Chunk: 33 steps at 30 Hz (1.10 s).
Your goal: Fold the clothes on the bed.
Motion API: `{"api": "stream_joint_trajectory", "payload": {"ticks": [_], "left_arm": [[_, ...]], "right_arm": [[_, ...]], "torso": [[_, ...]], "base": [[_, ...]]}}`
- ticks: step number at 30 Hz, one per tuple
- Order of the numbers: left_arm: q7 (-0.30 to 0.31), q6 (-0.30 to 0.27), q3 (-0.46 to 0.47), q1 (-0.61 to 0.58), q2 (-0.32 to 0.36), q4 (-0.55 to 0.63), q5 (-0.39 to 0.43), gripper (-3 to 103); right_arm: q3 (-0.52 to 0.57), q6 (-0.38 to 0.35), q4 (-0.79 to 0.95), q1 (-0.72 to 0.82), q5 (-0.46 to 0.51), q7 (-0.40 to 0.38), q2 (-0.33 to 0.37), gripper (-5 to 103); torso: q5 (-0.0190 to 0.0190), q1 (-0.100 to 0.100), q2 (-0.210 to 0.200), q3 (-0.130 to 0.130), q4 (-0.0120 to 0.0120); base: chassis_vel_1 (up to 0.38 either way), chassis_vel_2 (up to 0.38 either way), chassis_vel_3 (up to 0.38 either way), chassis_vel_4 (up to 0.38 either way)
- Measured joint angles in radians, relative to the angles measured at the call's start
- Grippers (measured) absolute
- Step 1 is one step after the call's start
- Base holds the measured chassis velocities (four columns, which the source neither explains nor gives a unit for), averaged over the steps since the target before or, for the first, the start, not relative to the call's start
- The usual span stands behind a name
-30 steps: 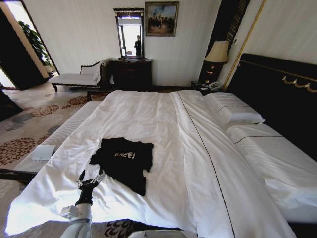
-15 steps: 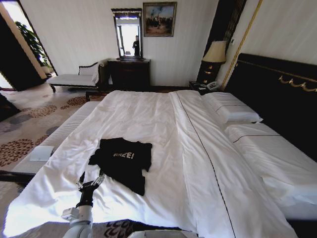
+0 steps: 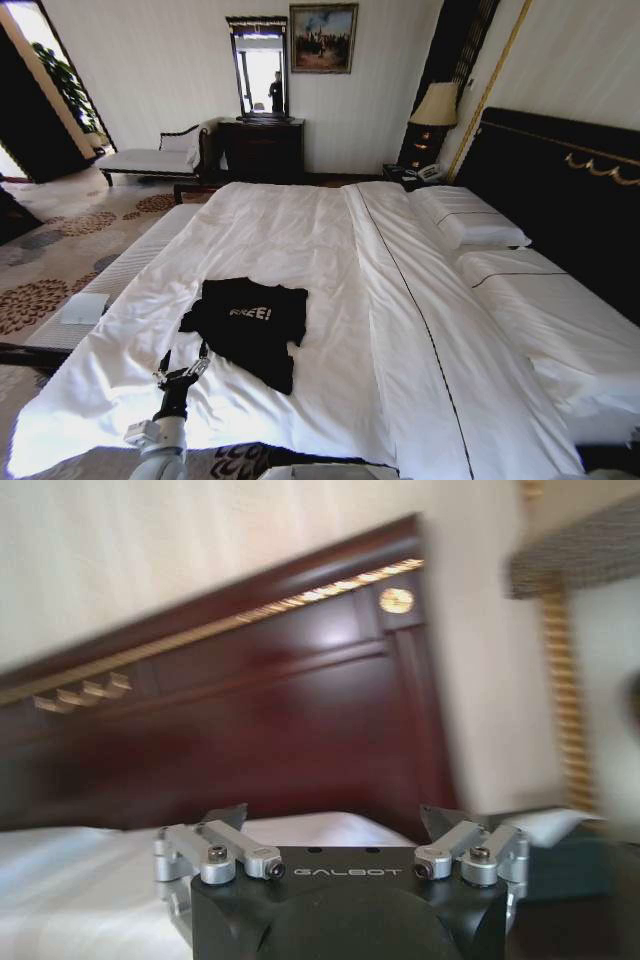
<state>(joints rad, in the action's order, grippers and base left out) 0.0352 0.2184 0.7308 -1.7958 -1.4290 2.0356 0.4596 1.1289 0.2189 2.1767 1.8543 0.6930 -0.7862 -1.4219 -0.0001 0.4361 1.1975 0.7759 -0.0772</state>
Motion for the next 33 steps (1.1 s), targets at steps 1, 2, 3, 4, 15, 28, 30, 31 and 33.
{"api": "stream_joint_trajectory", "payload": {"ticks": [1, 2, 3, 4, 15, 28, 30, 31, 33], "left_arm": [[0.003, -0.012, 0.001, -0.009, 0.002, 0.019, 0.017, 100], [0.006, -0.025, 0.002, -0.018, 0.003, 0.040, 0.035, 100], [0.007, -0.034, 0.003, -0.025, 0.004, 0.059, 0.046, 100], [0.006, -0.044, 0.003, -0.033, 0.005, 0.078, 0.052, 100], [-0.087, -0.126, -0.022, -0.067, 0.034, 0.224, 0.016, 100], [-0.188, -0.139, -0.042, -0.048, 0.025, 0.317, 0.041, 100], [-0.176, -0.141, -0.056, -0.054, 0.015, 0.333, 0.012, 100], [-0.175, -0.140, -0.062, -0.060, 0.011, 0.334, -0.003, 100], [-0.175, -0.138, -0.068, -0.068, 0.005, 0.334, -0.018, 100]], "right_arm": [[-0.019, 0.002, 0.016, -0.003, 0.005, 0.034, 0.000, 99], [-0.048, 0.005, 0.037, -0.008, 0.006, 0.077, 0.000, 100], [-0.072, 0.006, 0.051, -0.012, 0.006, 0.115, -0.001, 100], [-0.101, 0.007, 0.062, -0.014, 0.006, 0.155, -0.001, 100], [-0.280, 0.084, 0.004, -0.071, -0.033, 0.671, 0.051, 100], [-0.363, 0.138, 0.026, -0.032, -0.264, 0.959, 0.031, 100], [-0.368, 0.110, 0.067, -0.005, -0.301, 0.916, 0.026, 100], [-0.371, 0.104, 0.086, 0.004, -0.312, 0.903, 0.026, 100], [-0.372, 0.100, 0.102, 0.010, -0.319, 0.894, 0.026, 100]], "torso": [[0.0001, 0.000, 0.000, 0.000, 0.0000], [0.0001, 0.000, 0.000, 0.000, 0.0001], [-0.0001, 0.000, 0.000, 0.000, 0.0002], [-0.0001, 0.000, 0.000, 0.000, 0.0002], [0.0001, 0.000, 0.000, 0.000, 0.0002], [0.0000, 0.000, 0.000, 0.000, 0.0001], [0.0000, 0.000, 0.000, 0.000, -0.0001], [0.0000, 0.000, 0.000, 0.000, -0.0001], [-0.0002, 0.000, 0.000, 0.000, 0.0001]], "base": [[0.000, 0.000, 0.000, 0.000], [0.000, 0.000, 0.000, 0.000], [0.000, 0.000, 0.000, 0.000], [0.000, 0.000, 0.000, 0.000], [0.000, 0.000, 0.000, 0.000], [0.000, 0.000, 0.000, 0.000], [0.000, 0.000, 0.000, 0.000], [0.000, 0.000, 0.000, 0.000], [0.000, 0.000, 0.000, 0.000]]}}
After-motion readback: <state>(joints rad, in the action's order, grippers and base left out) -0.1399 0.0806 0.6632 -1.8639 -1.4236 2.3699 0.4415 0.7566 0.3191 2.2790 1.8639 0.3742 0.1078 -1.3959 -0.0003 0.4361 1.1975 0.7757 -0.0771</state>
